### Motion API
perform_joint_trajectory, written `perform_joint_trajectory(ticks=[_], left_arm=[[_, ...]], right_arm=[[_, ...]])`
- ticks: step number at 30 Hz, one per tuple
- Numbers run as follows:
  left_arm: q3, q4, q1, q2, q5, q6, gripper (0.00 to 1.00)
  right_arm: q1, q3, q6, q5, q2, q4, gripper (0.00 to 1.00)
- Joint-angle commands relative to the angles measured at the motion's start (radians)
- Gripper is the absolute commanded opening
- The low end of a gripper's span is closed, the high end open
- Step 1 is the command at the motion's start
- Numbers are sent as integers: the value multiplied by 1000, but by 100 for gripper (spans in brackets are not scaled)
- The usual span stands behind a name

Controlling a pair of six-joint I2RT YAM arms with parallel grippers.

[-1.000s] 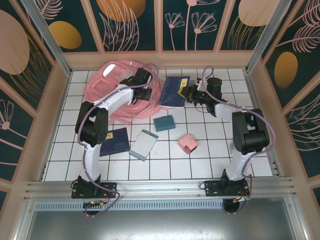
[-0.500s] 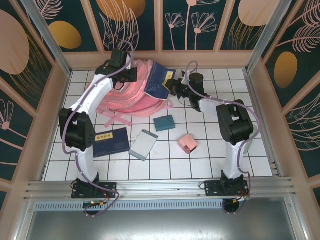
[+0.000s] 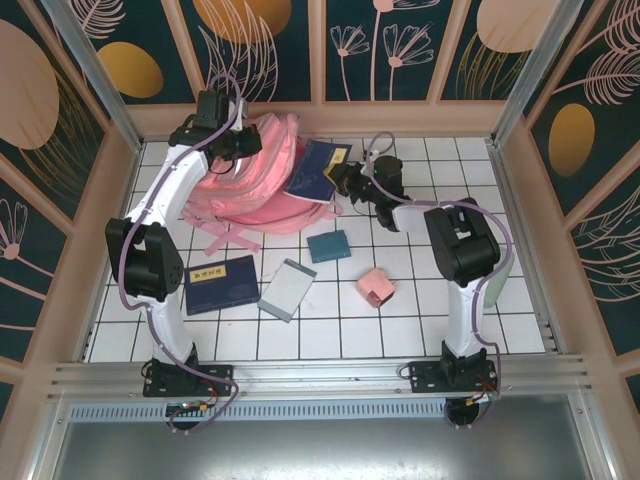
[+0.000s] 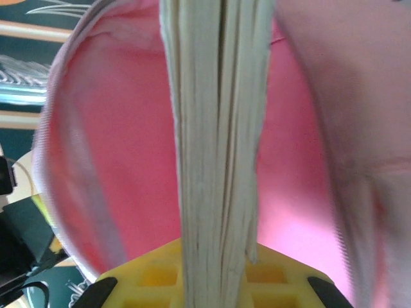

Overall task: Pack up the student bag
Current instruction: Open the student bag at the top-center of the table, then place the book in the student bag.

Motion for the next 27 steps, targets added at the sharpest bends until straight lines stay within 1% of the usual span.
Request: perform_joint_trajectory(ticks=[1,6,10,17,22,23,26,27], left_arm=[[46,103,20,-45,72,-45,0],[68,126,32,-49,142,-62,0],[76,167,45,-52,240,-101,0],[85,205,51,-45,339,-141,0],[99,206,51,-42,375,-148,0],[99,207,51,-41,380,-151,0],[97,206,51,-45,385,-156,0],[94,206,51,-49,387,-156,0]], right_arm=[[-15,-13,-52,25,-67,17,0],[15,66,-52,19,1,1,0],[59,192,-39,37,94,-29,0],[133,435,19,104,272,-69,0],[158,613,54,184,398,-136,0],[179,647,60,195,422,-151,0],[204,799,61,221,514,-259,0],[211,869,53,226,547,-320,0]])
